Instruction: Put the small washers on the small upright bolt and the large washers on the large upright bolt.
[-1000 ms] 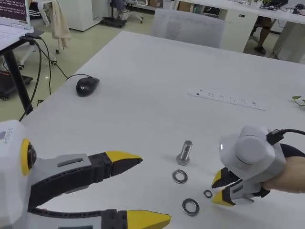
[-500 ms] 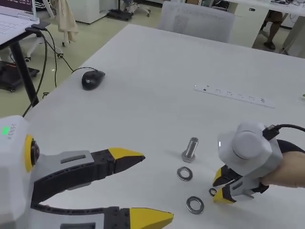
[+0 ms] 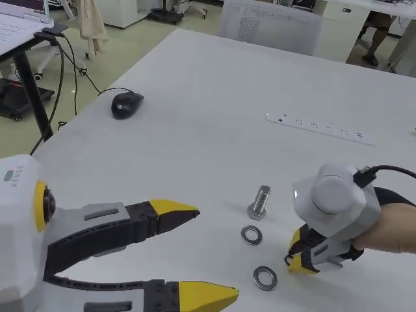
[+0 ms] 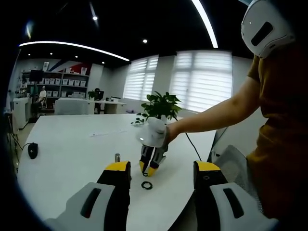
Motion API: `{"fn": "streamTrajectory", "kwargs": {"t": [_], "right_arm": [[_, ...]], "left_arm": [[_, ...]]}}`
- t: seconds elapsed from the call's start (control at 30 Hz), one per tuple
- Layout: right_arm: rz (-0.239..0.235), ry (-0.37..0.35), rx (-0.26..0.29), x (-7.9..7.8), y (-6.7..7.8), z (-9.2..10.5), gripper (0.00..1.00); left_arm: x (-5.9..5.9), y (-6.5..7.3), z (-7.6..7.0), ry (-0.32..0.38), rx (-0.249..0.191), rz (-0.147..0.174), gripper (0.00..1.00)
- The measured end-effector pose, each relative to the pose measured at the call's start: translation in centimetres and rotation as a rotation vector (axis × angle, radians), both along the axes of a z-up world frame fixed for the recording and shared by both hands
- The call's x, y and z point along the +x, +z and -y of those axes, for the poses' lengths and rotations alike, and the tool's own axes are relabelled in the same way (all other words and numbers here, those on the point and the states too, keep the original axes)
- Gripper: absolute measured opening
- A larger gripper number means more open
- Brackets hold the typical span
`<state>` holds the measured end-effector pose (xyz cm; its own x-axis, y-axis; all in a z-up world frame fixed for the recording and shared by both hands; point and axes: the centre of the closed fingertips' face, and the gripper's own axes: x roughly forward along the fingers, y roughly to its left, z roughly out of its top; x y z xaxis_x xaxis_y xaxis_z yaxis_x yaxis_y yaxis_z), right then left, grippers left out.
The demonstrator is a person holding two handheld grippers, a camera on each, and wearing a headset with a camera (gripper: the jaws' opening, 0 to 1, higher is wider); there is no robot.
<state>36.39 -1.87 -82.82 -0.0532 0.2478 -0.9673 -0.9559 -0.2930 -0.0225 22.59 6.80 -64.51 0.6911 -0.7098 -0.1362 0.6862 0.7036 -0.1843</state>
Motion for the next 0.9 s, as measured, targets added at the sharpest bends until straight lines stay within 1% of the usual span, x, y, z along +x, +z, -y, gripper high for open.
{"fn": "streamTrajectory", "kwargs": {"t": [0.2,0.23,0.3,0.4,0.5,0.53,0.57,0.63,0.77,0.83,0.9], "right_arm": [[-0.003,-0.029,-0.009,0.1,0.0,0.0,0.12],[0.002,-0.020,-0.008,0.1,0.0,0.0,0.12],[0.002,-0.029,-0.007,0.1,0.0,0.0,0.12],[-0.008,-0.049,0.007,0.2,0.0,0.0,0.12],[0.002,-0.039,0.010,0.1,0.0,0.2,0.12],[-0.005,-0.055,0.010,0.2,0.0,0.3,0.12],[0.000,-0.058,0.014,0.3,0.0,0.4,0.12],[-0.003,-0.063,0.020,0.4,0.3,0.7,0.12],[0.001,-0.085,0.035,0.7,1.2,1.3,0.12],[0.013,-0.091,0.040,0.8,1.6,1.9,0.12],[0.013,-0.102,0.037,0.9,1.8,2.5,0.12]], "left_arm": [[0.0,0.2,0.2,-0.006,0.004,0.003,0.52],[0.0,0.2,0.2,-0.007,0.004,0.005,0.52],[0.0,0.2,0.3,-0.011,0.009,0.005,0.52],[0.1,0.2,0.5,-0.020,0.011,0.004,0.52],[0.1,0.3,0.6,-0.028,0.017,0.004,0.52],[0.2,0.3,0.7,-0.029,0.015,0.005,0.52],[0.2,0.3,0.6,-0.030,0.016,0.004,0.52],[0.3,0.2,0.6,-0.031,0.026,0.002,0.52],[0.4,0.3,0.7,-0.036,0.022,0.004,0.52],[0.5,0.3,0.9,-0.042,0.023,0.004,0.52],[0.5,0.3,1.0,-0.046,0.025,0.004,0.52]]}}
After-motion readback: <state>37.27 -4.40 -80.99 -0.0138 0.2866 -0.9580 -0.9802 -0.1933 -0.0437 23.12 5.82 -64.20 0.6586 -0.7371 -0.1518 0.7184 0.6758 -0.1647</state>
